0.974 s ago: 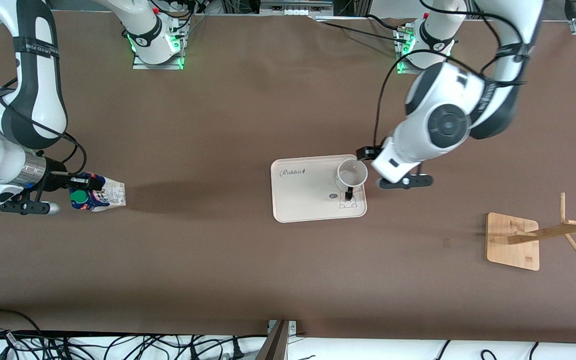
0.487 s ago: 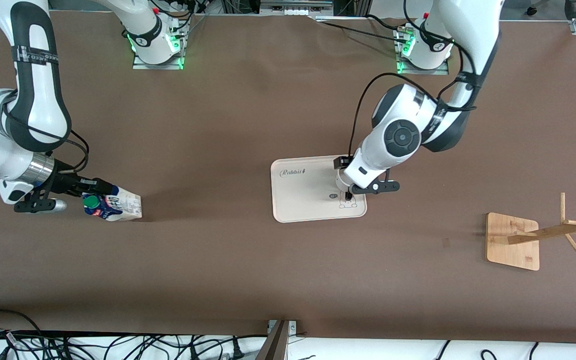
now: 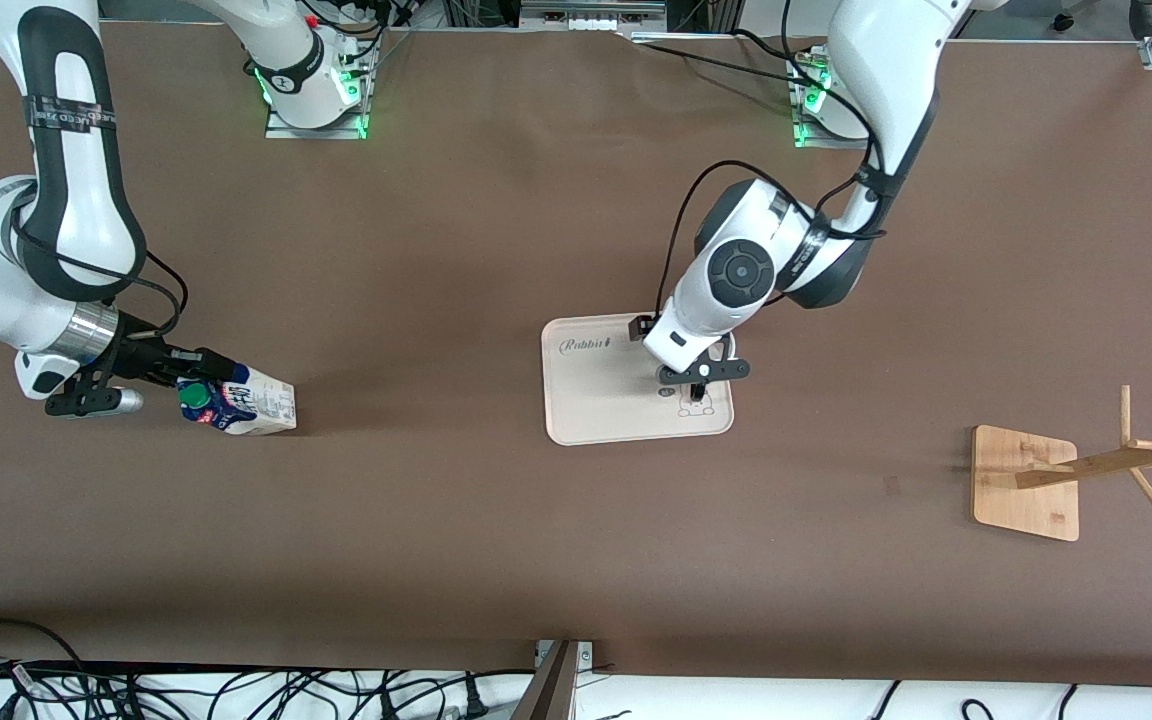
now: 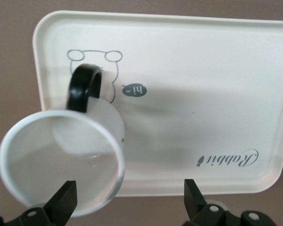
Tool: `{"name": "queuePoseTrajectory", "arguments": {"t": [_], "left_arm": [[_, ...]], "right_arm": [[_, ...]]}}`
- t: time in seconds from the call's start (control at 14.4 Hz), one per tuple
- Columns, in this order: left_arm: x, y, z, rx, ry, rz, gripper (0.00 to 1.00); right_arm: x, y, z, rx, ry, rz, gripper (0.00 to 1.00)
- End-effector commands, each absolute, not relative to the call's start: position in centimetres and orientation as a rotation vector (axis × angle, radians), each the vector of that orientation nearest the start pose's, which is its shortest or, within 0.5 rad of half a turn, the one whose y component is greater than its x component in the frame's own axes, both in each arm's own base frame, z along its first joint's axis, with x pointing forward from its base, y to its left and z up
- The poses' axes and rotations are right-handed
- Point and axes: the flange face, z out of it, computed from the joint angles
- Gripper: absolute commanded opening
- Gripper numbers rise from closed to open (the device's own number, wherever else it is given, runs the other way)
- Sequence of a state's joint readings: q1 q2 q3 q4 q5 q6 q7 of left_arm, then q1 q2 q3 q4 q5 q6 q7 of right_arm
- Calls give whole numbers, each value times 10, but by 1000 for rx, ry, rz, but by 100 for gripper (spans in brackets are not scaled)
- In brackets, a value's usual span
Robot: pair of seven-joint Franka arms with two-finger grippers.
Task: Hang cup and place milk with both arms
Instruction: 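Lower the carton to the table while the left gripper grasps the mug rim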
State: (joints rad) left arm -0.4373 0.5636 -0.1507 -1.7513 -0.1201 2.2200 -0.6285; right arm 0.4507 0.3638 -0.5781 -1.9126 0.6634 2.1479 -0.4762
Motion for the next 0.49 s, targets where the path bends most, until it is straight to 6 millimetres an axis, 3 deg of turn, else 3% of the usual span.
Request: {"name": "queuePoseTrajectory", "arguments": {"t": [0.0,0.07,0.14,0.21,0.28,0.42], "left_arm": [[556,-359,236,-3217,-231,242,74],[561,-356,241,-3215,-224,221,45],[564,-352,242,-3201,-209,210,16],[565,-349,245,-3185,-171,201,0],[566,-347,246,-3170,-151,209,0],[571,-338,260,-3153,-167,237,0]], "right_arm": [[606,-33,335,-2764,2,-117,23],[607,-33,334,-2766,-5,-116,35],[607,-33,332,-2768,-21,-116,70],[607,-34,332,-2768,-22,-116,91],[607,-34,332,-2768,-22,-116,100],[607,-34,331,-2767,-22,-114,100]]}}
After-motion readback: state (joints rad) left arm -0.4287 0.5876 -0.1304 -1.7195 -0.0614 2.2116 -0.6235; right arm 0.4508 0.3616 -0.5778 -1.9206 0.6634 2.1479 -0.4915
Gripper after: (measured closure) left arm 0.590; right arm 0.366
